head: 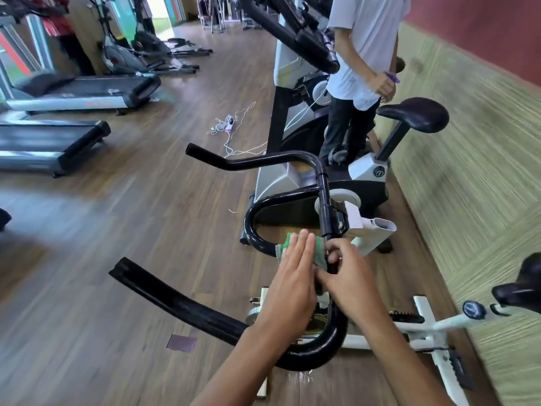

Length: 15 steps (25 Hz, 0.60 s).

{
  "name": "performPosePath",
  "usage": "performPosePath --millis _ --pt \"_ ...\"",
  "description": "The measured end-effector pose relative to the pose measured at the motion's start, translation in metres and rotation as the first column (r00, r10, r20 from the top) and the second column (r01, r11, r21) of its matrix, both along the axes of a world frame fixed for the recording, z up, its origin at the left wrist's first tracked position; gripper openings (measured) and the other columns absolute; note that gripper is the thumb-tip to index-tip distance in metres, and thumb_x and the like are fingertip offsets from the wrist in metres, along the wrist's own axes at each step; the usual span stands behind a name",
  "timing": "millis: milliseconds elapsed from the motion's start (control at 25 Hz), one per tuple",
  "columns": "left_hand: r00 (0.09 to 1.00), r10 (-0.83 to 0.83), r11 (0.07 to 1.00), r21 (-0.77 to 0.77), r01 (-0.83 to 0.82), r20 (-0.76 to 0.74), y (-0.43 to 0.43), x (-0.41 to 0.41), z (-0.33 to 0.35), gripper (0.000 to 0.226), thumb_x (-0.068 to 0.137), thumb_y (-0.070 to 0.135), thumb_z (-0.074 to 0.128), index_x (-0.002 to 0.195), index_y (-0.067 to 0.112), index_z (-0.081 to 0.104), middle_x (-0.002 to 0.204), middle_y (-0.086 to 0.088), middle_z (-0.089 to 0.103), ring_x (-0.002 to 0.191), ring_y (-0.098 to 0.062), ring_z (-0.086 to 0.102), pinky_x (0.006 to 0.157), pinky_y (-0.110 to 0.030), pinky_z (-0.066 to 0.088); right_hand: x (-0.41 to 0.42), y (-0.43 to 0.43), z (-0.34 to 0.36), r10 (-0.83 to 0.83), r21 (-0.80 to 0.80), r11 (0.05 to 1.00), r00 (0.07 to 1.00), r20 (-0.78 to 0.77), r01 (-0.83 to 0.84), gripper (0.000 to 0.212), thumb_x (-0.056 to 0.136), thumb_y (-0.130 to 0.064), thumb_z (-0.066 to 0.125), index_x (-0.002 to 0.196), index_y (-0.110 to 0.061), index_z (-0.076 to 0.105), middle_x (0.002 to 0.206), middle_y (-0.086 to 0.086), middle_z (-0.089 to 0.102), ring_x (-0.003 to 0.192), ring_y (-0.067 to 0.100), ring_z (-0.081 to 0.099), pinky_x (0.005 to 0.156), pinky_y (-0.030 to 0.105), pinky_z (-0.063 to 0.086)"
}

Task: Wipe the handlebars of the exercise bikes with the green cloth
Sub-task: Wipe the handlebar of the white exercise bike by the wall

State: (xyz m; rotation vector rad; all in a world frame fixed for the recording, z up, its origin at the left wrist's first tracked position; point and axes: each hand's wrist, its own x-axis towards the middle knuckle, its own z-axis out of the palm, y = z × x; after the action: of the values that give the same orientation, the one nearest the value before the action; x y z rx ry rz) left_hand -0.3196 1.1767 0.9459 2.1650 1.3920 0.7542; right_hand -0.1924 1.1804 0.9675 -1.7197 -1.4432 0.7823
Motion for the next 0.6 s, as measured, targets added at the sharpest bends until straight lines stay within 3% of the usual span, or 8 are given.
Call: performPosePath --millis 80,160,240,320,440,600 --pt "0.997 0.006 1.0 0.0 -0.006 -0.083 0.006 0.003 -0.003 0.056 0.107 0.035 0.018 0.158 0.015 0.007 0.165 0.004 -0.002 0.151 -0.01 -0.016 0.122 -0.027 -0.011 0.015 -0.004 0.002 -0.066 -0.086 0.995 0.943 -0.326 0.039 0.033 0.084 -0.011 0.074 0.104 -0.028 0.056 0.096 -0.002 0.059 0.078 0.011 0.055 0.071 0.021 0.046" --pt "0.975 0.04 0.993 0.118 -0.014 -0.22 0.015 0.008 -0.01 0.057 0.107 0.038 0.016 0.157 0.01 0.021 0.165 -0.005 0.018 0.154 -0.022 0.002 0.123 -0.038 -0.005 0.024 -0.007 0.0 -0.163 -0.146 0.984 0.872 -0.461 0.107 0.023 0.09 -0.014 0.069 0.105 -0.028 0.058 0.099 0.003 0.063 0.079 0.012 0.06 0.072 0.029 0.047" --pt "0.949 0.036 0.96 0.275 0.055 -0.315 0.026 0.01 -0.014 0.048 0.107 0.03 0.026 0.145 0.007 0.045 0.146 -0.009 0.05 0.142 -0.031 0.039 0.122 -0.045 0.021 0.021 -0.005 -0.006 -0.232 -0.215 0.967 0.827 -0.512 0.138 0.012 0.095 -0.023 0.063 0.106 -0.026 0.06 0.103 0.006 0.067 0.083 0.012 0.065 0.071 0.029 0.047" --pt "0.93 -0.019 0.916 0.366 0.163 -0.366 0.038 0.006 -0.015 0.043 0.106 0.028 0.031 0.134 0.005 0.055 0.126 -0.008 0.062 0.118 -0.03 0.057 0.109 -0.044 0.041 0.01 0.0 -0.01 -0.271 -0.284 0.95 0.791 -0.549 0.128 0.014 0.1 -0.031 0.055 0.111 -0.025 0.06 0.104 0.004 0.068 0.09 0.013 0.066 0.072 0.029 0.047" --pt "0.878 -0.117 0.826 0.445 0.345 -0.463 0.057 -0.013 -0.012 0.046 0.108 0.031 0.03 0.134 0.001 0.053 0.121 -0.011 0.062 0.107 -0.028 0.059 0.098 -0.04 0.047 -0.005 0.012 -0.011 -0.302 -0.34 0.933 0.767 -0.566 0.117 0.019 0.104 -0.036 0.045 0.115 -0.025 0.057 0.099 0.002 0.068 0.086 0.016 0.066 0.07 0.03 0.049" --pt "0.831 -0.128 0.707 0.538 0.459 -0.541 0.068 -0.031 -0.018 0.049 0.107 0.033 0.033 0.136 -0.002 0.052 0.125 -0.015 0.061 0.111 -0.031 0.058 0.101 -0.043 0.045 -0.012 0.016 -0.012 -0.273 -0.338 0.936 0.797 -0.539 0.093 0.019 0.107 -0.035 0.037 0.114 -0.028 0.053 0.084 0.005 0.063 0.06 0.013 0.058 0.053 0.025 0.044"
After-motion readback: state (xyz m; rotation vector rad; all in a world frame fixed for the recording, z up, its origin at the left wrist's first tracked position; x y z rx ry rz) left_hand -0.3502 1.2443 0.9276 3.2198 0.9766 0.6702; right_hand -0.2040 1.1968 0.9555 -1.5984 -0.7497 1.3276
